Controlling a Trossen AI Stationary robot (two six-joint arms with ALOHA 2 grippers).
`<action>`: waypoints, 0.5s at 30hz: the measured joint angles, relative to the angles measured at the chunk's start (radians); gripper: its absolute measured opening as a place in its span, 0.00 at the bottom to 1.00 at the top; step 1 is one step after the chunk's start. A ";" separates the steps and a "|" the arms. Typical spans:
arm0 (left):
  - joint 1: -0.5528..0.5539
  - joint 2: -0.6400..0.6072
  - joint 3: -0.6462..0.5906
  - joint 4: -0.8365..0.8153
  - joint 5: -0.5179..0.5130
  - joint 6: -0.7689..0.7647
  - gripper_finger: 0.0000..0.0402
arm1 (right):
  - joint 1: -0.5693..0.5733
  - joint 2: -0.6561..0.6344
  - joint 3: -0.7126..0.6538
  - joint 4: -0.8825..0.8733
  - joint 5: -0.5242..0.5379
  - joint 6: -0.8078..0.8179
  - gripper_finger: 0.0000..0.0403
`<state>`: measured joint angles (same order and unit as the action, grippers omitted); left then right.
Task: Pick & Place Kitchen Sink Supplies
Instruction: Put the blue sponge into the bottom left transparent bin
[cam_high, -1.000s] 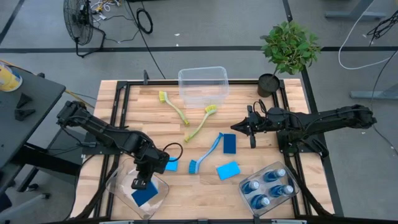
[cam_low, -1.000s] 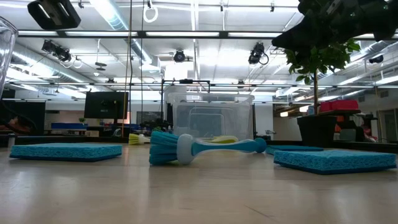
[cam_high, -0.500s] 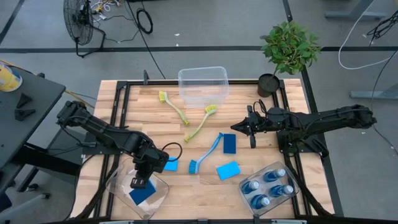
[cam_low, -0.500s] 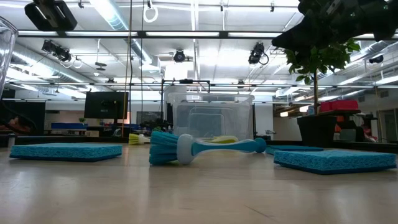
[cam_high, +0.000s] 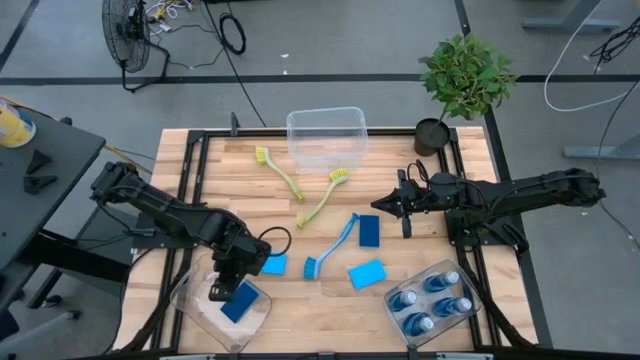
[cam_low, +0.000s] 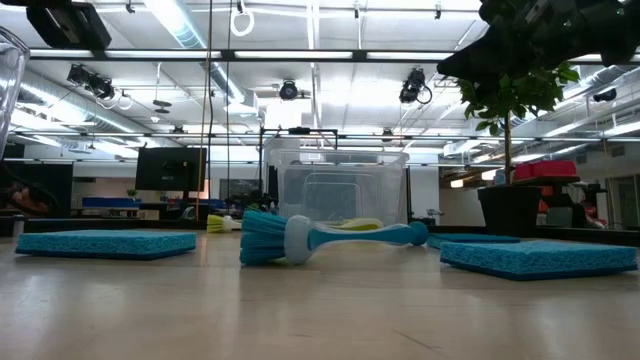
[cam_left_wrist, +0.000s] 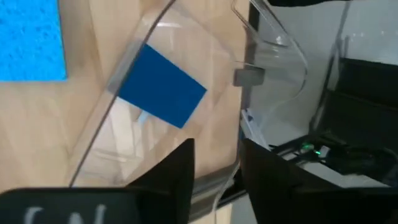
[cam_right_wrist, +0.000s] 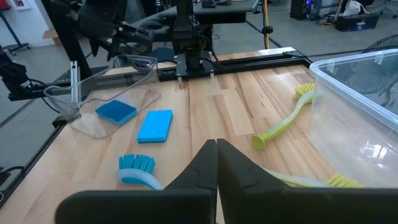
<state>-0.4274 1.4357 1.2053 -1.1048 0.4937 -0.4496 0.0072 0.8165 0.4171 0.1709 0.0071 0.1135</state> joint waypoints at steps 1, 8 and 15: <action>0.007 -0.005 0.000 -0.009 0.006 0.000 0.36 | 0.000 0.000 0.000 0.000 0.000 0.000 0.01; 0.064 -0.026 0.001 -0.092 -0.047 0.053 0.45 | 0.000 0.000 0.000 0.000 0.000 0.000 0.01; 0.150 -0.025 0.001 -0.105 -0.093 0.163 0.47 | 0.000 0.000 0.000 0.000 0.000 0.009 0.01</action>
<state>-0.2775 1.4105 1.2060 -1.2095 0.4010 -0.2866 0.0071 0.8169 0.4171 0.1713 0.0074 0.1225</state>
